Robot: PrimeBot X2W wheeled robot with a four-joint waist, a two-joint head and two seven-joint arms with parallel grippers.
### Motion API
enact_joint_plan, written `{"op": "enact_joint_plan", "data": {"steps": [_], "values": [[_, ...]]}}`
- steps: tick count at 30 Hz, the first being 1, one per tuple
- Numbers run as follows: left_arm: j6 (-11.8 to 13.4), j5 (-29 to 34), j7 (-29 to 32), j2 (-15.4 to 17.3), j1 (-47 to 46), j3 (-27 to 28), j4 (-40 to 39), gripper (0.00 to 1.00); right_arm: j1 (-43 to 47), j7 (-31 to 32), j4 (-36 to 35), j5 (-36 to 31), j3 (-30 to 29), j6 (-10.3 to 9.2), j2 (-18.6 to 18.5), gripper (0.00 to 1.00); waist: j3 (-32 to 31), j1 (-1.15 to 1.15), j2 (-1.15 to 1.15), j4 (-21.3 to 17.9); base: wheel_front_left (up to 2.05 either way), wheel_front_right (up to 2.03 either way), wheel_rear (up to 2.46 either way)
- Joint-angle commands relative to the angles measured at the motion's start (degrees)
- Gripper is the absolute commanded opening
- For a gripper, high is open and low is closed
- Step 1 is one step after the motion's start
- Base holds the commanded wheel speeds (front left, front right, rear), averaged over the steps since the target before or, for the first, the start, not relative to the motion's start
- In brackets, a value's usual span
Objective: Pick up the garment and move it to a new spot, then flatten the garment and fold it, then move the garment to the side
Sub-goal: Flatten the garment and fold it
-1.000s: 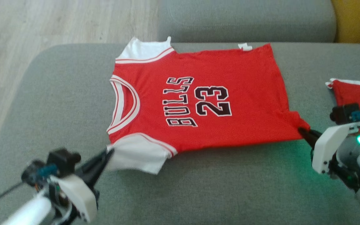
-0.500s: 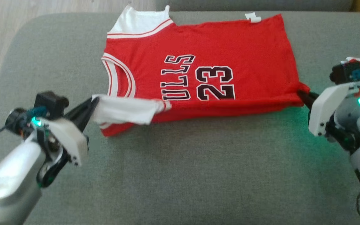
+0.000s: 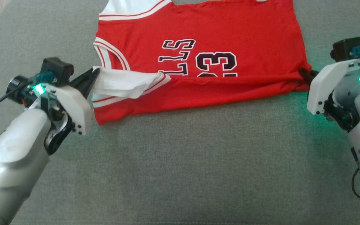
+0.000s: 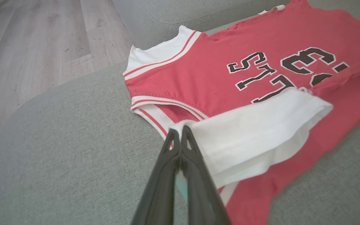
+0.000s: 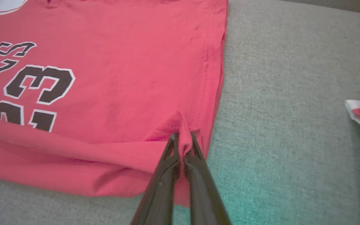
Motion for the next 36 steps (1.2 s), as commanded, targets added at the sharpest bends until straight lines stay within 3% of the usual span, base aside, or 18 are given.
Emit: {"op": "enact_joint_plan", "data": {"steps": [1, 5, 6, 7, 8, 9, 18, 19, 24, 30, 36], "values": [[-0.11, 0.48, -0.56, 1.79, -3.59, 1.6, -0.27, 0.0, -1.97, -0.9, -1.17, -0.72, 0.6, -0.05, 0.27, 0.0, 0.34, -0.01, 0.0, -0.08, 0.0, 0.0, 0.0], [-0.26, 0.58, -1.5, 0.64, -5.74, 0.47, 2.71, 0.0, -3.52, -2.53, 0.53, -1.89, 1.37, -0.05, 0.73, 0.0, 1.13, -0.01, 0.0, -0.25, 0.0, 0.0, 0.0], [-0.28, 0.58, -1.83, 0.34, -6.21, 0.28, 3.47, 0.02, -3.89, -3.43, 0.87, -2.21, 1.37, -0.05, 0.86, 0.41, 1.28, -0.01, 0.0, -0.27, 0.0, 0.0, 0.0], [-0.28, 0.74, -2.47, 0.07, -6.73, 0.21, 4.21, 0.47, -4.26, -4.51, 1.32, -2.48, 1.04, -0.05, 1.05, 1.0, 1.43, -0.01, 0.0, -0.3, 0.0, 0.0, 0.0], [-0.24, 1.04, -3.52, -0.2, -7.28, 0.3, 4.95, 0.97, -4.64, -5.69, 1.85, -2.7, 0.54, -0.05, 1.37, 1.0, 1.55, -0.01, 0.0, -0.33, 0.0, 0.0, 0.0], [-0.08, 1.26, -4.6, -0.55, -7.73, 0.45, 5.76, 1.0, -4.96, -6.84, 2.21, -2.85, 0.35, -0.05, 1.77, 1.0, 1.62, -0.01, 0.0, -0.36, 0.0, 0.0, 0.0], [5.56, 1.47, -21.3, -4.84, -8.85, 5.21, 10.46, 1.0, -5.18, -22.78, 3.01, -3.3, -2.27, -0.05, 4.57, 1.0, -0.68, -0.01, 0.0, -0.11, 0.0, 0.0, 0.0], [6.98, 1.47, -23.48, -5.55, -8.02, 6.66, 9.97, 1.0, -4.29, -27.39, 2.45, -3.46, -3.09, -0.05, 5.29, 1.0, -1.79, -0.01, 0.0, -0.01, 0.0, 0.0, 0.0], [12.06, 3.98, -24.56, -6.83, -2.24, 13.82, 1.05, 1.0, -0.08, -37.94, 1.03, -5.72, -6.48, -0.05, 7.74, 1.0, -4.89, -0.01, 0.0, 0.24, 0.0, 0.0, 0.0], [16.05, 11.24, -24.59, -9.06, 12.63, 22.02, -12.59, 1.0, 9.14, -41.06, -4.15, -10.45, -13.78, -0.05, 12.96, 1.0, -8.45, -0.01, 0.0, 0.19, 0.0, 0.0, 0.0], [17.0, 16.13, -24.6, -13.04, 25.6, 26.62, -18.78, 1.0, 21.99, -41.15, -15.46, -14.74, -21.6, -0.05, 18.07, 1.0, -10.18, -0.01, 0.0, -0.08, 0.0, 0.0, 0.0]]}}
